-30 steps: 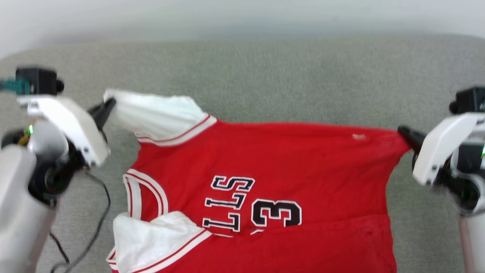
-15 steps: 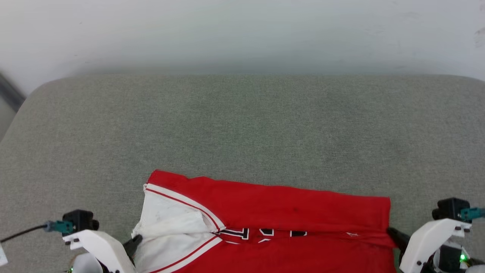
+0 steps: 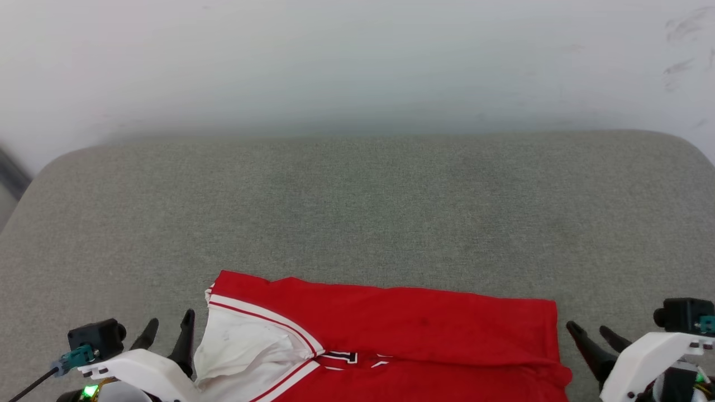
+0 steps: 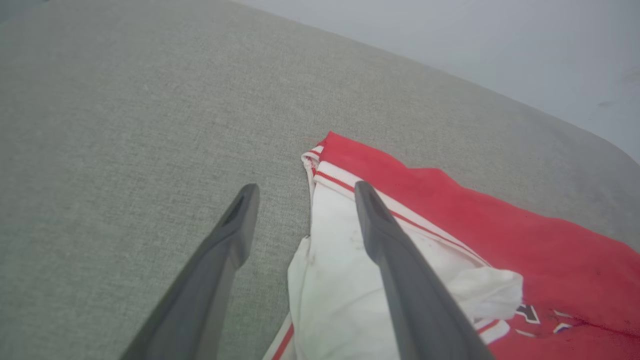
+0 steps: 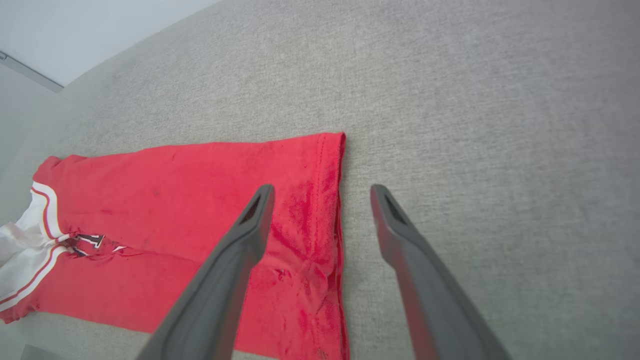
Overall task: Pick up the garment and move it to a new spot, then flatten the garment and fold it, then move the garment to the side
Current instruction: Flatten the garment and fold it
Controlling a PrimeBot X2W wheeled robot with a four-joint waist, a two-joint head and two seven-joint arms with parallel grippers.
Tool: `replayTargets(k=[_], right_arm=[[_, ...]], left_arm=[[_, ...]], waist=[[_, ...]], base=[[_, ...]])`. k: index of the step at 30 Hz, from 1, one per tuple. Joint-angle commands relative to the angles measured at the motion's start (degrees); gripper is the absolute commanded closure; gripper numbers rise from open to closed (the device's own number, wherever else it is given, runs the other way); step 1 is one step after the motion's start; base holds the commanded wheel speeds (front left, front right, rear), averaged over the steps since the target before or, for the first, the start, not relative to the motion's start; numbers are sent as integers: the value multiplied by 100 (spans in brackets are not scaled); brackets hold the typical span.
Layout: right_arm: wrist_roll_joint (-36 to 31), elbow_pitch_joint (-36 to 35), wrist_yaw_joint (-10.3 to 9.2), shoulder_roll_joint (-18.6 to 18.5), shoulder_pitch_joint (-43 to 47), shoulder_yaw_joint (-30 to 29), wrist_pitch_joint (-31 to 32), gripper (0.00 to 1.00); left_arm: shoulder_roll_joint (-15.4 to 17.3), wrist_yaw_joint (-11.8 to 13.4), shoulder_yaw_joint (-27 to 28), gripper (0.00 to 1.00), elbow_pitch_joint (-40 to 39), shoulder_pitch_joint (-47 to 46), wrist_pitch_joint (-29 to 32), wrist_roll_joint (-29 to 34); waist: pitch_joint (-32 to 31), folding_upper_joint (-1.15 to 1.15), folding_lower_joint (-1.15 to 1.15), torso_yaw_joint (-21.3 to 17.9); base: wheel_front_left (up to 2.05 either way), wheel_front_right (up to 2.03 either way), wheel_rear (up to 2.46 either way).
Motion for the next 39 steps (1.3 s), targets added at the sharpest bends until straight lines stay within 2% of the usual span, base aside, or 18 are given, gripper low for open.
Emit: replayTargets(k=[1,7,9,15,21,29,30,31,32,39], right_arm=[[23,-145,-4,-106,73,-131,167,0],[-221,-677,-3,-278,-122,-553,1283,0],[-311,-809,-4,-266,-167,-604,1571,0],[-505,-696,-3,-171,-183,-690,2209,0],[-457,-151,-3,146,-202,-727,2343,0],[-335,808,-2,490,-222,-467,2491,0],[-310,864,2,507,-225,-398,2507,58],[-295,883,6,505,-243,-352,2499,87],[-269,876,6,498,-274,-312,2491,100],[-240,596,4,153,-538,-204,2337,100]], left_arm=[[12,99,-1,0,-130,-72,-190,180],[-54,495,1,0,-755,-280,-840,996],[-114,624,21,0,-961,-295,-912,1272],[-277,806,62,0,-1444,-150,-959,1875],[-487,683,29,0,-1795,-93,-965,2249],[-445,592,-59,0,-1881,-175,-966,2411],[-447,599,-58,0,-1869,-165,-967,2405],[-451,604,-61,0,-1850,-148,-964,2396],[-450,609,-66,0,-1836,-130,-958,2387],[-404,596,-140,0,-1718,-72,-884,2392]], waist=[[-49,0,1,-6],[-101,0,1,85],[-101,0,1,138],[-46,0,1,322],[208,0,1,631],[425,0,1,804],[428,0,1,802],[426,0,1,797],[418,0,1,783],[201,0,1,633]], base=[[0,0,0],[0,0,0],[0,0,0],[0,0,0],[0,0,0],[0,0,0],[0,0,0],[0,0,0],[0,0,0],[0,0,0]])
